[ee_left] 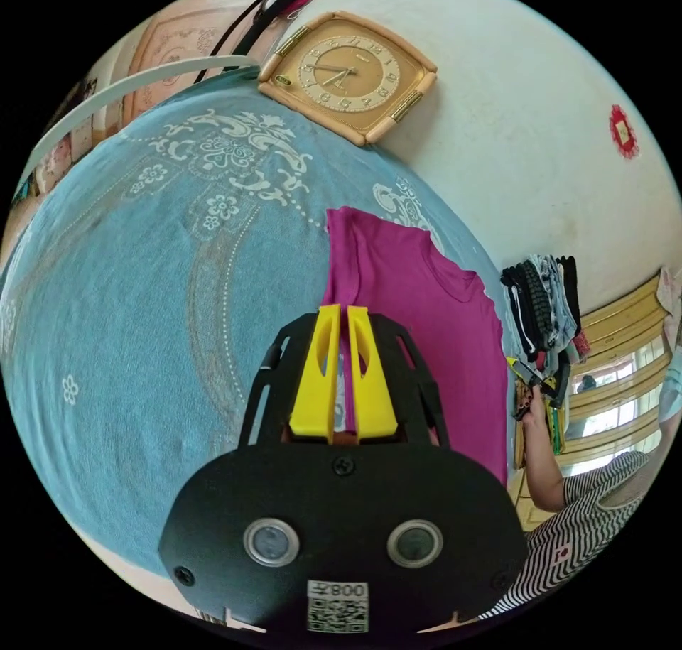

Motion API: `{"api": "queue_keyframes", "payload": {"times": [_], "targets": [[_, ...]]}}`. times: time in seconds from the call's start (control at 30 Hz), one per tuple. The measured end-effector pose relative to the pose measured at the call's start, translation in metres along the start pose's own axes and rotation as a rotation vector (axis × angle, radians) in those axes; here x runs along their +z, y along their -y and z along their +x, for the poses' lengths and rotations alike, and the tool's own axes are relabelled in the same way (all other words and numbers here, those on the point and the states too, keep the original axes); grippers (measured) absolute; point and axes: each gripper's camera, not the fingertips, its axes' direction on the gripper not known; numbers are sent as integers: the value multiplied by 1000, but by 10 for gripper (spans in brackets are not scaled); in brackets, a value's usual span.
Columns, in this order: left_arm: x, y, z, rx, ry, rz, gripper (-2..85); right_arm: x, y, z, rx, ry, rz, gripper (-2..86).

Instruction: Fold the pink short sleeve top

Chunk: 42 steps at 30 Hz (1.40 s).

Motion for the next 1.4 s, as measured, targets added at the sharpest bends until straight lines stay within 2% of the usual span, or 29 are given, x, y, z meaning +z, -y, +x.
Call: {"api": "queue_keyframes", "payload": {"times": [0.1,0.2,0.3,0.4,0.63,0.73,0.87,1.07,1.27,1.4], "targets": [[9,5,28,-11,40,-55,34,6,-12,-1,10,-32,-42,4],[3,12,63,-28,62,9,45,-4,-23,4,56,7,-16,10],[-4,21,116,34,65,86,61,-18,-36,4,81,24,29,28],[10,37,190,179,-24,79,70,-24,-47,0,91,78,44,54],[128,70,431,591,-350,-162,80,-36,-66,-14,119,75,98,60],[184,78,528,710,-394,-268,86,-38,-74,-17,147,70,110,61],[240,92,641,872,-340,-370,99,-36,-82,-23,157,71,83,62],[276,112,766,1070,-196,-405,108,-49,-92,-42,133,18,122,58],[314,114,864,1230,-7,-450,115,-51,-86,-65,81,-14,85,49],[336,118,907,1286,42,-546,109,-58,-83,-76,73,-80,96,53]]}}
